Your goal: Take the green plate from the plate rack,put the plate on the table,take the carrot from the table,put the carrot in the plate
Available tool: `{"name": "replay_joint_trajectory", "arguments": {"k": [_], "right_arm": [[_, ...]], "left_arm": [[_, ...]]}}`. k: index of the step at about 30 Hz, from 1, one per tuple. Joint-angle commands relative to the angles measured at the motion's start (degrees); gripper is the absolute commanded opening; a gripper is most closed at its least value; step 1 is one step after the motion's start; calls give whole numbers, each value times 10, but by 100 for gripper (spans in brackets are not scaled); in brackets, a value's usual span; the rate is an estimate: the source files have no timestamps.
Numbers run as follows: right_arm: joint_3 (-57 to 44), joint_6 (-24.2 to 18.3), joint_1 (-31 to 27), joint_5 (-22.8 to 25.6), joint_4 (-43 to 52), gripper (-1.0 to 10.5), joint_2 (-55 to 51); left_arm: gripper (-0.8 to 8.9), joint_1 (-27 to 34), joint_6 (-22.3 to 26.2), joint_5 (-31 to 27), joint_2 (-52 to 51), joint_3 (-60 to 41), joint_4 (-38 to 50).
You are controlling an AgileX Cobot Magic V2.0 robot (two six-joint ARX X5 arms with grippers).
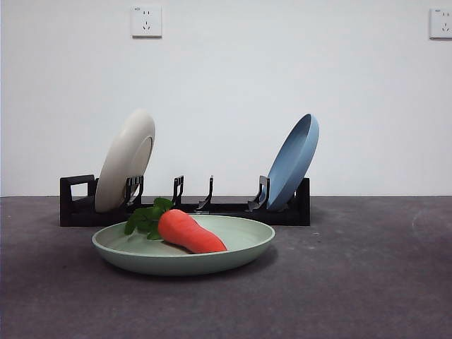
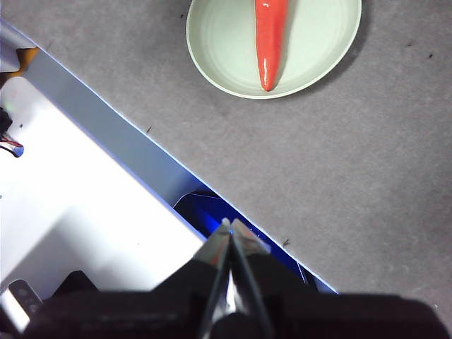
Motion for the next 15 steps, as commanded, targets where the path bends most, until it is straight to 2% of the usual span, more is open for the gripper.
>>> {"name": "replay_joint_trajectory", "arguments": {"k": [1, 4, 8, 12, 15], "right_arm": [[-3, -2, 1, 1, 3, 1, -4], [-3, -2, 1, 1, 3, 1, -4], [-3, -2, 1, 1, 3, 1, -5], [-3, -2, 1, 1, 3, 1, -5], [-3, -2, 1, 1, 3, 1, -5]], "left_arm": [[-3, 96, 66, 40, -41, -1, 55], [-3, 195, 87, 77, -81, -1, 84], [-3, 302, 110, 83, -130, -3, 101], [-3, 366, 111, 84, -179, -50, 168], [-3, 402, 111, 85, -223, -128, 257]]}}
